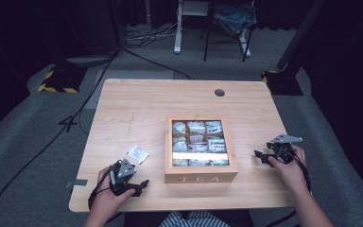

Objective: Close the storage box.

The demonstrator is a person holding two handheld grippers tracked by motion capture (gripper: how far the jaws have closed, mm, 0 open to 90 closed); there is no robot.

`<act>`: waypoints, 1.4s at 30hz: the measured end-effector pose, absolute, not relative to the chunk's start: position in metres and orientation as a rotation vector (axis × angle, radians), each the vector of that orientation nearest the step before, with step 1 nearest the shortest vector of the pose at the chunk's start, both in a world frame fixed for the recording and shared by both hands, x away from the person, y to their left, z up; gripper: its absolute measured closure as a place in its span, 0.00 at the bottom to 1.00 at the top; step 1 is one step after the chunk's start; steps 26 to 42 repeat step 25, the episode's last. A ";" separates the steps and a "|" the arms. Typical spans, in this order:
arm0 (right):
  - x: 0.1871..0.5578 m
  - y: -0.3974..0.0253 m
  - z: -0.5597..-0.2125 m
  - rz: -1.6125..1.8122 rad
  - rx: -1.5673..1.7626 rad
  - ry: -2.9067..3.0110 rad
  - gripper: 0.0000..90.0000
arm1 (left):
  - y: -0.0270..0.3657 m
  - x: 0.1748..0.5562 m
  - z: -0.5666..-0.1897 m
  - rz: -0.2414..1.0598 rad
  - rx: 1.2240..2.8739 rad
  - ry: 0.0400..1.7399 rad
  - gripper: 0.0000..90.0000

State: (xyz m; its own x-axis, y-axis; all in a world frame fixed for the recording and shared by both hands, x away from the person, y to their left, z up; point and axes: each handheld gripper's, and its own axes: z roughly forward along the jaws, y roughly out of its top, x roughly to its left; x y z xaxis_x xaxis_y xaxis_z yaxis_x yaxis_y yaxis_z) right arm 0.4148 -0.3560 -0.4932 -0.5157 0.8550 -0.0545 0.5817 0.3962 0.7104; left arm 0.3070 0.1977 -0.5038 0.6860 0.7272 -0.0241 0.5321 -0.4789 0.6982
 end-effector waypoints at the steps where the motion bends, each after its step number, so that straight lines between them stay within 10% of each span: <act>1: 0.415 -0.355 -0.495 0.901 1.233 2.251 0.34 | 0.198 0.307 -0.504 0.360 2.198 0.961 0.23; 42: 0.417 -0.346 -0.504 0.932 1.334 2.175 0.11 | 0.198 0.307 -0.504 0.360 2.197 0.961 0.23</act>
